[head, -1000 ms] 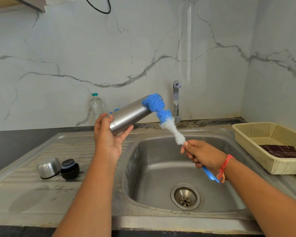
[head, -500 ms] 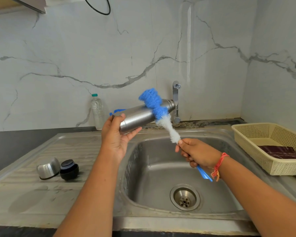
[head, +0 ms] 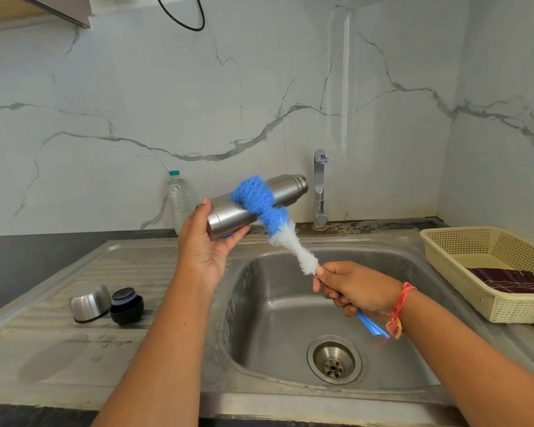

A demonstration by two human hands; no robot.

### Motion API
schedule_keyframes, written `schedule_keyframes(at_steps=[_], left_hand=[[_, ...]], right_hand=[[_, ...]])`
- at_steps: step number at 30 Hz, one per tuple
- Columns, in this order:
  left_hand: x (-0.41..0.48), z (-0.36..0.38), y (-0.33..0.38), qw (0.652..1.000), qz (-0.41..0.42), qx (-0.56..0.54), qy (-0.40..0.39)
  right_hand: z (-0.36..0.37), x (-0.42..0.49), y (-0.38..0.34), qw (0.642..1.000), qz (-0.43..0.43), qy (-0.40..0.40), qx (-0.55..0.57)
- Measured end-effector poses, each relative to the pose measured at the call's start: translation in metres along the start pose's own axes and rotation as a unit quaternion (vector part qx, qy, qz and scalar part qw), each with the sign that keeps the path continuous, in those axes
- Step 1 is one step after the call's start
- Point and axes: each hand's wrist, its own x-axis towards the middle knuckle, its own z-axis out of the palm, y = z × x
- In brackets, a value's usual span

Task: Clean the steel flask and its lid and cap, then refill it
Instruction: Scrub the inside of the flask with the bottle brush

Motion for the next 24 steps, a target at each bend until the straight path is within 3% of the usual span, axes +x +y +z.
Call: schedule_keyframes(at_steps=[6,12,20,24], left_hand=[[-0.008,0.011,-0.009,0.998,0.003,0.050,-0.045],[-0.004,0.005,0.004,0.998,0.000,-0.058,0.003],[-0.003,0.003,0.002,0.999,-0.015,-0.046,-0.002],[-0.001,-0.003,0.004,0.999,-0.012,-0.036,0.013]], right_hand=[[0.013,0.003,-0.010,0.999,-0.018,-0.029,-0.011],[0.010,-0.001,0.000,0.997,-0.004,-0.056,-0.061],[0.011,0.009,0.000,0.994,-0.052,0.058,-0.075],[-0.015,0.012,0.009,0.984,-0.020,0.174,0.022]])
